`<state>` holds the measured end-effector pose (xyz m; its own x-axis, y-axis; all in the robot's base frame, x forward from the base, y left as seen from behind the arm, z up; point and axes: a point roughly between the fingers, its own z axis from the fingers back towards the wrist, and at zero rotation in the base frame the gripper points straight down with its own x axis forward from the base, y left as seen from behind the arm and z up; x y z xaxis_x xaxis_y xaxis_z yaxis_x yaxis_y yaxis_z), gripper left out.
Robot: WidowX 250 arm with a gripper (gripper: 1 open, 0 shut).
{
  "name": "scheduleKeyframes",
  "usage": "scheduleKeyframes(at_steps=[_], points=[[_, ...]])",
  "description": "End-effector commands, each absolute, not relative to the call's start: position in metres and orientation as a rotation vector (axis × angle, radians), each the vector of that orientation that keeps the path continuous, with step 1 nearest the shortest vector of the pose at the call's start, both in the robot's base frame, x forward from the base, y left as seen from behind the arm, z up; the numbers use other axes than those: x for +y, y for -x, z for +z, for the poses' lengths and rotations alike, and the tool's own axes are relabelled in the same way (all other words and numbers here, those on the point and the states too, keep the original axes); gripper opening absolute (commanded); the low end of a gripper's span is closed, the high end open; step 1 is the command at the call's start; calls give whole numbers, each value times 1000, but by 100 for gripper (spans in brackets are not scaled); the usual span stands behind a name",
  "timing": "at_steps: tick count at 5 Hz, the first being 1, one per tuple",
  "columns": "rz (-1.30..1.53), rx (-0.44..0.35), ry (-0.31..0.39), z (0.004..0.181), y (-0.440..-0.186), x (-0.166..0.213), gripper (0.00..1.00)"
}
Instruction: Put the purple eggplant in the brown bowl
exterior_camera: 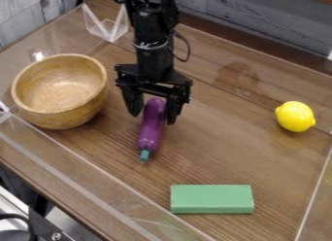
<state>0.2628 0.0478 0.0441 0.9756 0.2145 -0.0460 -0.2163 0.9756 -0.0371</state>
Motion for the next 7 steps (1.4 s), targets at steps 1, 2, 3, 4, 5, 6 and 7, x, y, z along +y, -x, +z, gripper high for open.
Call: scheduleKeyframes(at_steps=[1,2,3,4,5,6,7], points=[[232,7,43,51,-267,51,100],[241,2,48,50,-268,51,100],[248,-1,52,49,-268,51,100],[255,-3,58,49,-267,50,100],[261,-1,58,46,-267,50,0],[264,2,62,47,-266,51,0],[266,4,68,50,-266,51,0]])
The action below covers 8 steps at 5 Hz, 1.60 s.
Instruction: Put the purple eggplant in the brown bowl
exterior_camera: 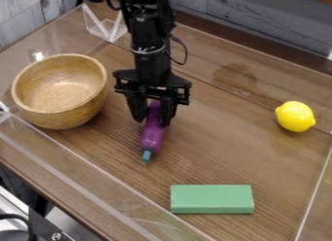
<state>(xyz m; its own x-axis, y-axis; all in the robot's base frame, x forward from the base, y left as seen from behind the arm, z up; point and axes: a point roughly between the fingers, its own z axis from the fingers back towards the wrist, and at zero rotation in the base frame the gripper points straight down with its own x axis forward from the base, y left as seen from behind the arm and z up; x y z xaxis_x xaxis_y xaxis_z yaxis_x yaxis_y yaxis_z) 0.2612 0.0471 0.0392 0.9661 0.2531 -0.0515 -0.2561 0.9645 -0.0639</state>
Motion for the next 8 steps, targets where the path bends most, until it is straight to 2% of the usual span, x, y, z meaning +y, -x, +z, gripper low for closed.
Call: scheduleKeyframes(at_steps=[1,6,8], points=[[267,6,73,52,-265,52,0],[280,8,102,66,-264,54,0],[278,-10,126,83,-265,56,0]])
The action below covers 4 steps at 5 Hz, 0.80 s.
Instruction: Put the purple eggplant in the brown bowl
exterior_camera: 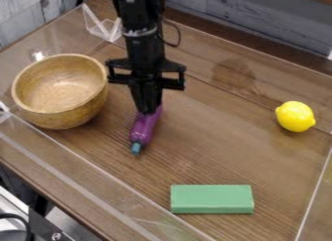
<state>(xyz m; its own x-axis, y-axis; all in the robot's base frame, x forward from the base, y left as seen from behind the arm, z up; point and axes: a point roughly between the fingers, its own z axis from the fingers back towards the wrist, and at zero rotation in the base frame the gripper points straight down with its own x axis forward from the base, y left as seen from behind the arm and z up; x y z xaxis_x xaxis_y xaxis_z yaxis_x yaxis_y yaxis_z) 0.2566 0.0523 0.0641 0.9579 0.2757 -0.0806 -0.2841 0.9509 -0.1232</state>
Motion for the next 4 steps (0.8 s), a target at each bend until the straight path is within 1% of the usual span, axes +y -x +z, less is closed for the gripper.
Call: scheduleKeyframes(at_steps=[1,2,3,4], points=[[285,-30,144,96,-268,61,0],[295,-43,156,106,-267,66,0],[301,-39,150,100,-264,68,100],[307,-31,140,96,-261,72,100]])
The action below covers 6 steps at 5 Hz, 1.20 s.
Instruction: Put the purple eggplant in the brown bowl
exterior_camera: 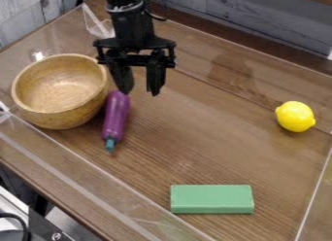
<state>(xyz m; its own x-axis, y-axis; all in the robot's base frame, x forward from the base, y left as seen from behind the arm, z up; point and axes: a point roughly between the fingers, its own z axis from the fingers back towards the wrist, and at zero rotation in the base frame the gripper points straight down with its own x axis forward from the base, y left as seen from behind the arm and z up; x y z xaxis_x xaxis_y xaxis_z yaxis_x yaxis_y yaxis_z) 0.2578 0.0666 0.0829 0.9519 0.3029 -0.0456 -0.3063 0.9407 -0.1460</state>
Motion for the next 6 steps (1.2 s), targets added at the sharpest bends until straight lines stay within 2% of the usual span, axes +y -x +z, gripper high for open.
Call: scheduleKeyframes(at_steps=[1,5,6], points=[[311,-26,128,92,-257,75,100],[337,-10,69,61,-241,90,100],[340,-17,86,74,-246,86,100]])
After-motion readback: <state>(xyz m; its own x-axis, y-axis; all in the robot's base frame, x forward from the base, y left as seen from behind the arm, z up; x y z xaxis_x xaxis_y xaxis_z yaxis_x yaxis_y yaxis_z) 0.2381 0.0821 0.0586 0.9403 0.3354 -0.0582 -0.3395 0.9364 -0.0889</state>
